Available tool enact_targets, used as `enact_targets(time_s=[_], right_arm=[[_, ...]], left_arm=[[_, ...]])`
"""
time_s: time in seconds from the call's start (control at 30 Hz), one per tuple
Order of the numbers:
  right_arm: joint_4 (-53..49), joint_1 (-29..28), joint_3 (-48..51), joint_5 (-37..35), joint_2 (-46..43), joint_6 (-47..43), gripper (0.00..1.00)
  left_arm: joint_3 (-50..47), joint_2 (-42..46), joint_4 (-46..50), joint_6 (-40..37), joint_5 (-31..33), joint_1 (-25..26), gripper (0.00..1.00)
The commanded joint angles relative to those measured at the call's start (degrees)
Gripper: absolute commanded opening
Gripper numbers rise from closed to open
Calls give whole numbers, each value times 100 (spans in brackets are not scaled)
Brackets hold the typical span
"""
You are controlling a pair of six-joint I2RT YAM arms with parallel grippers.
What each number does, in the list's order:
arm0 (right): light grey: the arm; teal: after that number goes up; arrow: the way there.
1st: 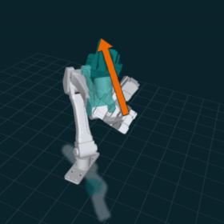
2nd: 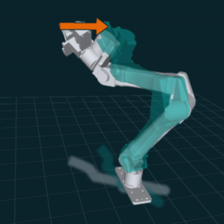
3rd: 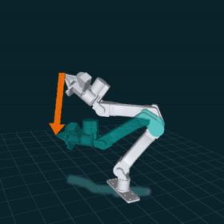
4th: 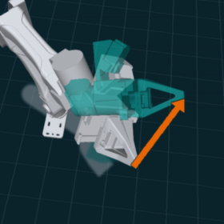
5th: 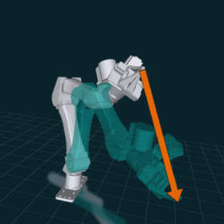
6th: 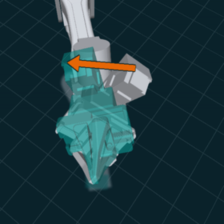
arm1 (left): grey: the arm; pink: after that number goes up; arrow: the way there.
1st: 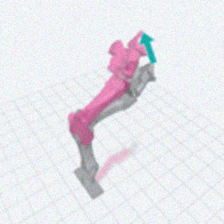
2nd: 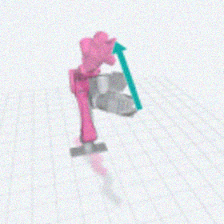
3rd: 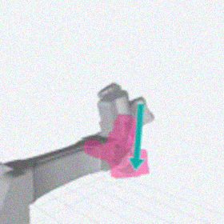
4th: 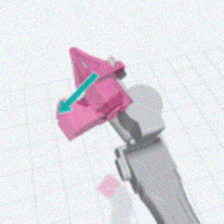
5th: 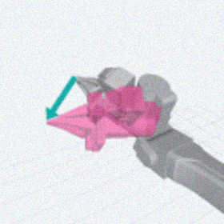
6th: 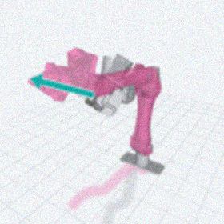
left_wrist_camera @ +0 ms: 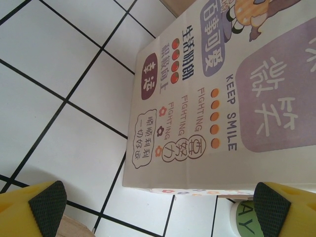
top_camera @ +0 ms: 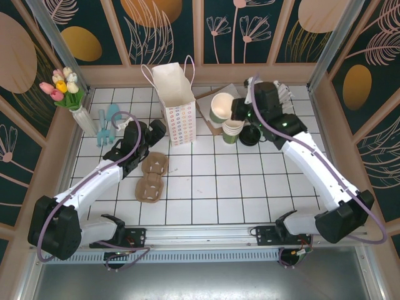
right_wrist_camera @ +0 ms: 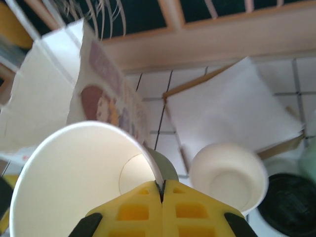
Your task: Pack the takeout coffee
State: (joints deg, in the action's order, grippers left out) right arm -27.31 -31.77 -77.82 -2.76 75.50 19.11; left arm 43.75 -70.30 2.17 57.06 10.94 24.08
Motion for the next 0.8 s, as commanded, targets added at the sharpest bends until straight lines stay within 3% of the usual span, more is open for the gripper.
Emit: enact_targets(time_s=[0.0, 0.17, 0.3, 0.4, 0.53, 0.77], right_arm=[[76, -528, 301, -189, 105, 563, 0], [-158, -1191, 581, -759, 338, 896, 0], [174, -1407, 1259, -607, 335, 1212, 0], [301, -1497, 1667, -793, 354, 1416, 0], [553, -1516, 2073, -895, 348, 1472, 0], [977, -1534, 2478, -923, 410, 1635, 0]], left_arm=[[176, -10, 168, -102, -71, 1, 99], [299, -36, 193, -320, -331, 1, 99], [363, 46, 459, -685, -797, 18, 98], [337, 302, 892, -805, -675, 23, 98], [50, 732, 785, -824, -1003, 34, 99], [-237, 709, 399, -825, -1443, 181, 99]])
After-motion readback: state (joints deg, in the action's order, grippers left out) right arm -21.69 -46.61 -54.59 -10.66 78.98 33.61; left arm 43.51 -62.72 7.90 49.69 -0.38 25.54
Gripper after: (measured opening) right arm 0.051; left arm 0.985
